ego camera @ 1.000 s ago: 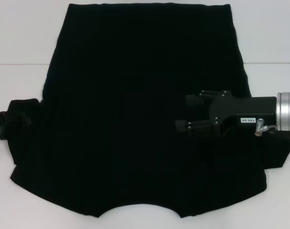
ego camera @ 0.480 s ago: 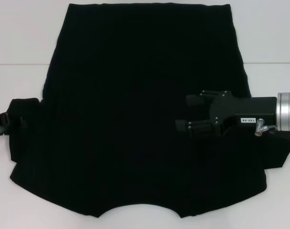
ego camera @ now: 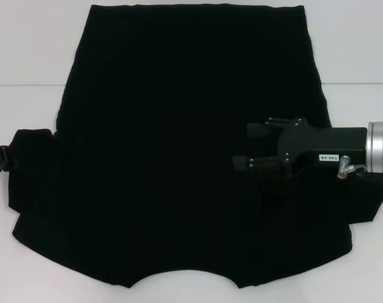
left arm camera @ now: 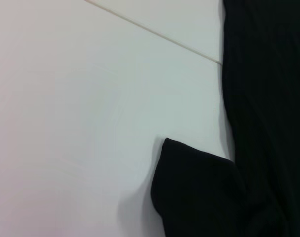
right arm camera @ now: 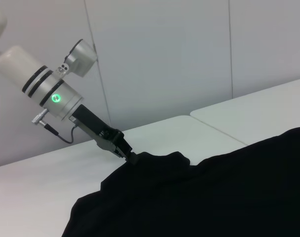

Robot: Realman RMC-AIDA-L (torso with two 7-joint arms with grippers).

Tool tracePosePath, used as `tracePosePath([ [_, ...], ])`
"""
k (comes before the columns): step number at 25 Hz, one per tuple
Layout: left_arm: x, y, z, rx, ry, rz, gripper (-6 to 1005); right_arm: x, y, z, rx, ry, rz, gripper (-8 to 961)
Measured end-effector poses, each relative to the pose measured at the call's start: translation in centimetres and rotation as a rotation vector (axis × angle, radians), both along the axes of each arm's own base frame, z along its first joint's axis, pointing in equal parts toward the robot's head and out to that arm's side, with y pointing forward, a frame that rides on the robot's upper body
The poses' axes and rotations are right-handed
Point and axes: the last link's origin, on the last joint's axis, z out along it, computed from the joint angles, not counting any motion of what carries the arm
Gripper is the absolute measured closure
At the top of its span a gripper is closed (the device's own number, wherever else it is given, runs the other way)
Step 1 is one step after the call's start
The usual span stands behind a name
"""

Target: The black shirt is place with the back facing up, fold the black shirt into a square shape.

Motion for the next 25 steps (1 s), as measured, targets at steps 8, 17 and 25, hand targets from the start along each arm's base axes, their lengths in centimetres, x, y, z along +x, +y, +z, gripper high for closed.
tracePosePath([
  [8,-0.4,0.1,0.6,0.031,0.026,-0.007,982,-0.1,-0.1,-0.2,0.000,0.008,-0.005,37],
  [17,-0.9,0.3,1.6,0.072,0.088,-0.032,1001,-0.3,-0.2,-0.7,-0.028,0.022,-0.030,38],
  [25,-0.5,1.4,1.9,0.092,0.140,-0.066,1000,-0.5,-0.6,-1.3,-0.040,0.040,-0.038,38],
])
